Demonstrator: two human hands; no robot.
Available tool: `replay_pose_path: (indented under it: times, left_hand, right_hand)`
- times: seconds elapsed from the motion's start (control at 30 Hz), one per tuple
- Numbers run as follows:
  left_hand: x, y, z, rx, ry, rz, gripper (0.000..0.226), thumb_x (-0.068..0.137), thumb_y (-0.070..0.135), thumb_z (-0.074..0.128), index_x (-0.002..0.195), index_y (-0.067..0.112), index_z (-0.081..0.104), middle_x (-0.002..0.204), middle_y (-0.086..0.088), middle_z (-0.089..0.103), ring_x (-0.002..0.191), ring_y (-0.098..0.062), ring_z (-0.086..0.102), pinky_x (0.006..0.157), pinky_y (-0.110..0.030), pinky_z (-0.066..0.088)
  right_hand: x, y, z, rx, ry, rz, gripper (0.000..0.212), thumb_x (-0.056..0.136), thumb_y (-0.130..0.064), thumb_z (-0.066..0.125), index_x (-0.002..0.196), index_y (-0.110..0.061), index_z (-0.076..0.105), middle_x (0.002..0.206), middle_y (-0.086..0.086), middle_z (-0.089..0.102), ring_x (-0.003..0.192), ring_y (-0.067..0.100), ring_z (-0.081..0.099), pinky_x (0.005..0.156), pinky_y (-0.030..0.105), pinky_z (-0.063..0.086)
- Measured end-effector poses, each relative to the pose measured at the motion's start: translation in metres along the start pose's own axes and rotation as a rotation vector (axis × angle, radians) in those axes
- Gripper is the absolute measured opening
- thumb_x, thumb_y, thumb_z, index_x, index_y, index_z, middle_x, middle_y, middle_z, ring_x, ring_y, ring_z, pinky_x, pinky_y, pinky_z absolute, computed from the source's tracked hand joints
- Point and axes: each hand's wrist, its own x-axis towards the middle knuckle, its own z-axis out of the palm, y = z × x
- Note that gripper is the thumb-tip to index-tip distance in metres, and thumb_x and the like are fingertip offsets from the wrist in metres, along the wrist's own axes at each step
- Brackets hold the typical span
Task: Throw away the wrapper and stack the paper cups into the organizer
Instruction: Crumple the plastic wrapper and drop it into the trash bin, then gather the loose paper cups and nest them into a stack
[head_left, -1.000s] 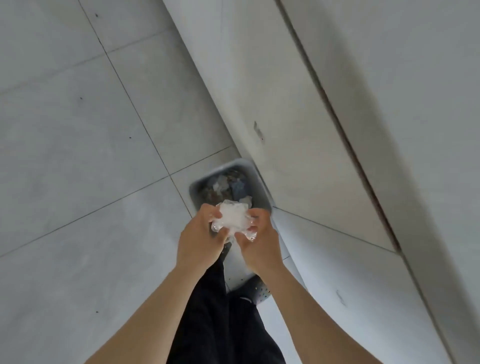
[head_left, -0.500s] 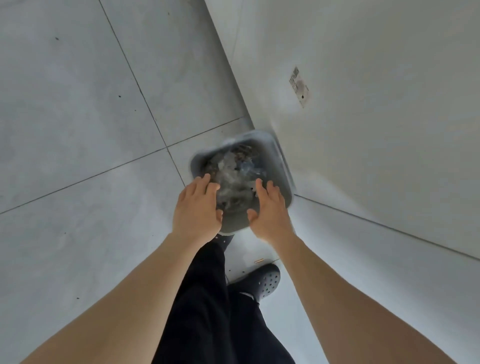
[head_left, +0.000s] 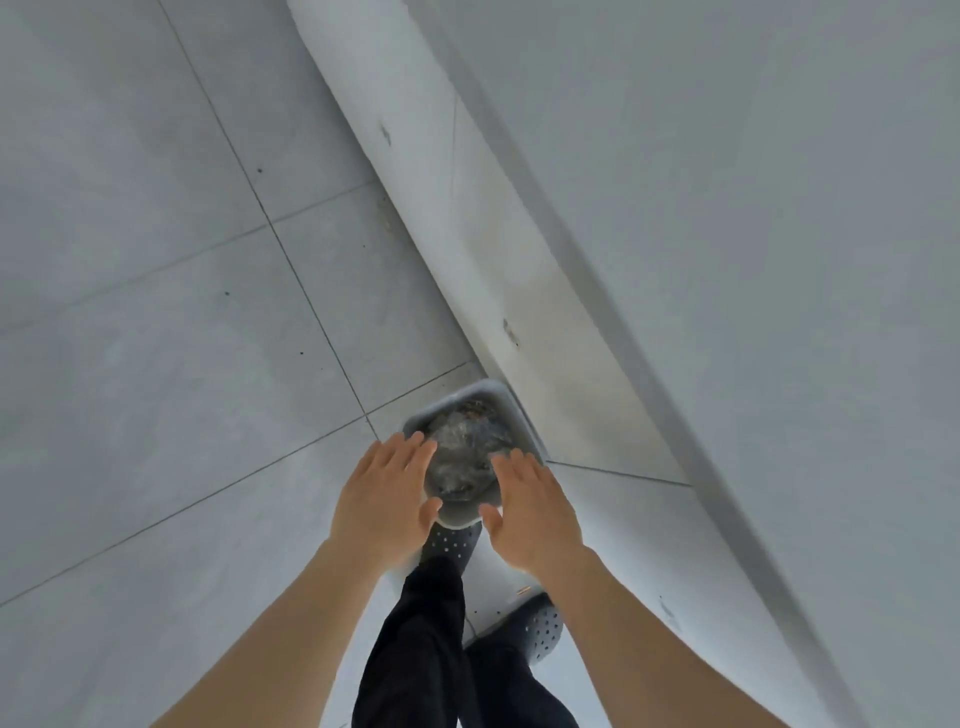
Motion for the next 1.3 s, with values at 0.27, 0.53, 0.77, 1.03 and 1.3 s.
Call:
replay_pose_path:
  times: [0.27,0.53,0.77,1.03,1.3]
  left_hand:
    - [-0.067,0.036,-0.142,0.006,0.155,0.027,0.069,0.098,0.046,0.052,0.156,0.020,0.025,0.161,0.001,0.032,0.151,-0.020,0.026,0.126,-0.037,0.017]
    - [-0.081,0.094,-0.250,0.082,0.256,0.166,0.072,0.097,0.049,0.051,0.156,0.020,0.023,0.158,0.003,0.036,0.147,-0.020,0.031,0.123,-0.035,0.024]
    - [-0.064,0.180,-0.302,0.150,0.303,0.423,0.069,0.100,0.047,0.047,0.158,0.023,0.018,0.163,0.004,0.028,0.151,-0.019,0.023,0.126,-0.036,0.014]
    - [-0.058,0.290,-0.307,0.198,0.300,0.705,0.068,0.101,0.047,0.045,0.159,0.025,0.016,0.166,0.006,0.022,0.153,-0.016,0.018,0.127,-0.033,0.012]
    - [-0.071,0.377,-0.272,0.252,0.244,0.928,0.069,0.099,0.045,0.050,0.157,0.022,0.022,0.164,0.005,0.027,0.152,-0.018,0.022,0.125,-0.032,0.013]
  right_hand:
    - [-0.102,-0.049,-0.110,-0.016,0.173,-0.102,0.067,0.103,-0.038,0.048,0.159,-0.010,0.022,0.168,0.010,0.023,0.155,0.027,0.020,0.127,0.037,0.015]
    - [-0.170,-0.046,-0.199,0.009,0.455,-0.059,0.059,0.101,-0.033,0.049,0.152,-0.008,0.032,0.158,0.011,0.037,0.147,0.031,0.032,0.126,0.039,0.022]
    - [-0.227,0.025,-0.248,0.058,0.598,0.171,0.066,0.104,-0.035,0.049,0.158,-0.009,0.021,0.166,0.010,0.025,0.154,0.028,0.020,0.128,0.036,0.010]
    - [-0.306,0.096,-0.246,0.186,0.788,0.477,0.062,0.102,-0.036,0.054,0.153,-0.010,0.031,0.157,0.007,0.037,0.147,0.027,0.031,0.124,0.036,0.024]
    - [-0.372,0.144,-0.190,0.349,0.873,0.717,0.053,0.098,-0.036,0.058,0.144,-0.018,0.040,0.145,-0.003,0.046,0.135,0.022,0.044,0.111,0.032,0.038]
